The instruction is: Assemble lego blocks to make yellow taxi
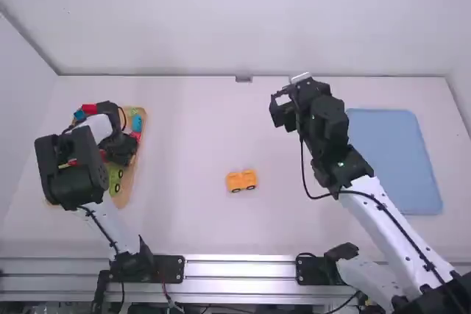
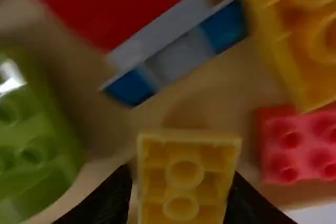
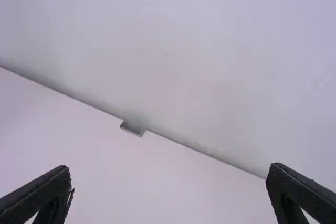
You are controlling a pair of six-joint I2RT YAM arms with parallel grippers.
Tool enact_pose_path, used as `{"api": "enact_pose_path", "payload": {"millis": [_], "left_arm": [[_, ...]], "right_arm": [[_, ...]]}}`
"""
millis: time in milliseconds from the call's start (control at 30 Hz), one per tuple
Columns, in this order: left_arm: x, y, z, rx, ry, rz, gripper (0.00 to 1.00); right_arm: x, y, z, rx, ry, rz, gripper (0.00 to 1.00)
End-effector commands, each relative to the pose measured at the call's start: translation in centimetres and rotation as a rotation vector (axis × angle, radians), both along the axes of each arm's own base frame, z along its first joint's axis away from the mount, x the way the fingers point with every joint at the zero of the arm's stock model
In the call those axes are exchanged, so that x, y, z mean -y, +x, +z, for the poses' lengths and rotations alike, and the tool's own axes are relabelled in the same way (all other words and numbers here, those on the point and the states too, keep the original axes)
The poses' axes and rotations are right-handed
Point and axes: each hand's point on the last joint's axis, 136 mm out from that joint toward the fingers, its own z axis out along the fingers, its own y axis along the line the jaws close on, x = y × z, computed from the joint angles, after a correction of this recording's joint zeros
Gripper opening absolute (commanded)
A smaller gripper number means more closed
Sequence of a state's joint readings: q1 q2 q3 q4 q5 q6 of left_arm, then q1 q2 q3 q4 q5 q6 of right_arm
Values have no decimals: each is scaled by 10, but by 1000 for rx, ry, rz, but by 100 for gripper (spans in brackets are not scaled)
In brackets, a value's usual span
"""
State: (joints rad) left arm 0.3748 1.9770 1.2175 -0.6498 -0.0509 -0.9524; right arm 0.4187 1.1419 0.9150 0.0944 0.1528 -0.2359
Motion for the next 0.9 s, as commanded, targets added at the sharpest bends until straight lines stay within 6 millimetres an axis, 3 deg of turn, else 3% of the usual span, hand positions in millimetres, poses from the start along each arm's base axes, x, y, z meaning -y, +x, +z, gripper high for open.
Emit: {"api": "enact_pose_path", "payload": {"millis": [0,33,100,567,733,767,867], "left_arm": [[1,-6,-4,-42,-6,52,47],[0,-6,-3,-44,4,49,52],[0,-6,-4,-42,1,50,49],[-6,1,-7,-10,18,-38,20],[-10,4,19,-29,12,-39,13],[-10,7,30,-22,13,-65,5],[-8,17,56,28,5,-122,2]], "right_arm": [[1,-2,24,49,24,-2,98],[1,-2,24,49,24,-2,98],[1,-2,24,48,23,-2,98],[0,-2,24,49,25,4,98],[-11,-6,24,45,39,67,98],[-14,-7,24,43,43,89,99],[-20,-10,24,37,50,130,99]]}}
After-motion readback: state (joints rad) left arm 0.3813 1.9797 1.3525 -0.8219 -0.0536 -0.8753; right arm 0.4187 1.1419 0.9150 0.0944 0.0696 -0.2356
